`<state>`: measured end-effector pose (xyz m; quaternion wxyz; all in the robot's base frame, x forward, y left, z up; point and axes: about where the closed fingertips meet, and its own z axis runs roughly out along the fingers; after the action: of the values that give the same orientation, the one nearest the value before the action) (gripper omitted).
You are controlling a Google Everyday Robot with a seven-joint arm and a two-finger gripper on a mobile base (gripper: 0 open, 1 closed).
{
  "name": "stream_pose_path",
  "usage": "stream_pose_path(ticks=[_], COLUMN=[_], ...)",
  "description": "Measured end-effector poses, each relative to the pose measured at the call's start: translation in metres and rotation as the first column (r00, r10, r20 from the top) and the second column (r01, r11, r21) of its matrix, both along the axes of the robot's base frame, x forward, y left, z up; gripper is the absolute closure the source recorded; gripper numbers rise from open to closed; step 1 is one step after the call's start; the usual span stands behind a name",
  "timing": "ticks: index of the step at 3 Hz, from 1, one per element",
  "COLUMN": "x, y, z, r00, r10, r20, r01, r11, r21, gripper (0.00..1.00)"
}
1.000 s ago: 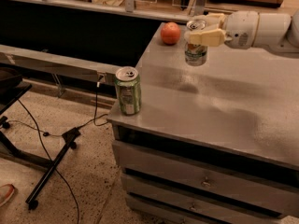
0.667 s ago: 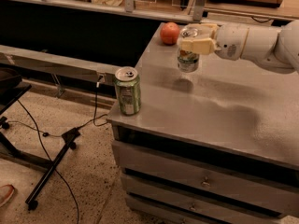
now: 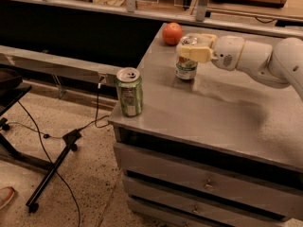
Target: Place 7up can upright
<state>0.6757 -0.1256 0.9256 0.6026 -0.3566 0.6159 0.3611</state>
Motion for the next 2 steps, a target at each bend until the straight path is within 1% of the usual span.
stream_pose_path(ticks=[2], x=[0.0004], y=[0.0061], z=[-0.0001], r00=[1.0], r10=[0.008], r20=[-0.001], r01=[-0.008], r11=[1.0], r21=[0.002], gripper=[0.35])
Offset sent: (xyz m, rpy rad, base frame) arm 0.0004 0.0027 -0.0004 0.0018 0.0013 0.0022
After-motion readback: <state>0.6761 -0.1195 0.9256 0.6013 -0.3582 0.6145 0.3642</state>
